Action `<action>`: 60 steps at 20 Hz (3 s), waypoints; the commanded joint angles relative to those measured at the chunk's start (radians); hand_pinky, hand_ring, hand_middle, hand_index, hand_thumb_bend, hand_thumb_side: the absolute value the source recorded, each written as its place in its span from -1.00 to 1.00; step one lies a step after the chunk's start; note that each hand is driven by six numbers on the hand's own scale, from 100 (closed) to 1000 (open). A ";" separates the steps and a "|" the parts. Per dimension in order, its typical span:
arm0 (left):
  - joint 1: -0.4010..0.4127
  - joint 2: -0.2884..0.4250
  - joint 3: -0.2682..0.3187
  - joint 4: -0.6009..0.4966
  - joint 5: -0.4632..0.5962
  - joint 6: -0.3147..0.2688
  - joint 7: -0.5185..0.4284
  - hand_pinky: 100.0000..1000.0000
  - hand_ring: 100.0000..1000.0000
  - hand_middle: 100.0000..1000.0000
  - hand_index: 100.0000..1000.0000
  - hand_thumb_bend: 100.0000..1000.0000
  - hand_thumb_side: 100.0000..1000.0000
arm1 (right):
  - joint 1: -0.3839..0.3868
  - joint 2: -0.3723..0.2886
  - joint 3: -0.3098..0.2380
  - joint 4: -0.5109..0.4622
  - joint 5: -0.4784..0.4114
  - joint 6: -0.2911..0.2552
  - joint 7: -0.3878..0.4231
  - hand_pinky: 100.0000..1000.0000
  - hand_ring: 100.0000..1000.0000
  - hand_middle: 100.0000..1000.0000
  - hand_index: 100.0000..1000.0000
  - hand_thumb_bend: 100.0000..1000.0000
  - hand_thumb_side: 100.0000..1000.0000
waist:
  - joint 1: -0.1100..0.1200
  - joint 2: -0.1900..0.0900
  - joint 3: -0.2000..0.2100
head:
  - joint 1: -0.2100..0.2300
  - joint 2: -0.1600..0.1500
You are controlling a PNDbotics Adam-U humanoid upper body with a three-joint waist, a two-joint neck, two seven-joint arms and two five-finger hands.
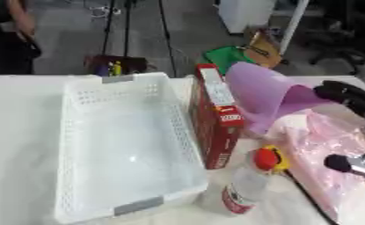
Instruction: Pick up objects on the table and place them in the box.
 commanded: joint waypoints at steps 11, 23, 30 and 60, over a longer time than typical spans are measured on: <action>-0.002 0.030 -0.003 -0.018 0.001 0.000 -0.021 0.65 0.61 0.46 0.47 -1.00 1.00 | -0.070 -0.170 0.156 0.180 -0.048 -0.170 0.090 0.83 1.00 0.83 0.98 0.50 0.62 | -0.012 -0.036 0.006 | -0.017 0.014; -0.001 0.030 -0.008 -0.018 0.007 -0.001 -0.031 0.65 0.61 0.45 0.46 -1.00 1.00 | -0.141 -0.164 0.231 0.270 -0.076 -0.183 0.132 0.83 1.00 0.76 0.93 0.55 0.50 | -0.017 -0.038 0.014 | -0.037 0.020; -0.002 0.031 -0.010 -0.018 0.009 0.000 -0.036 0.65 0.60 0.44 0.45 -1.00 1.00 | -0.180 -0.145 0.263 0.306 -0.088 -0.198 0.158 0.83 1.00 0.70 0.93 0.59 0.46 | -0.017 -0.039 0.018 | -0.044 0.022; -0.010 0.030 -0.010 -0.018 0.002 0.005 -0.046 0.65 0.61 0.44 0.43 -1.00 1.00 | -0.199 -0.062 0.297 0.255 -0.332 -0.126 0.431 0.88 1.00 0.58 0.90 0.62 0.31 | -0.020 -0.039 0.019 | -0.044 0.020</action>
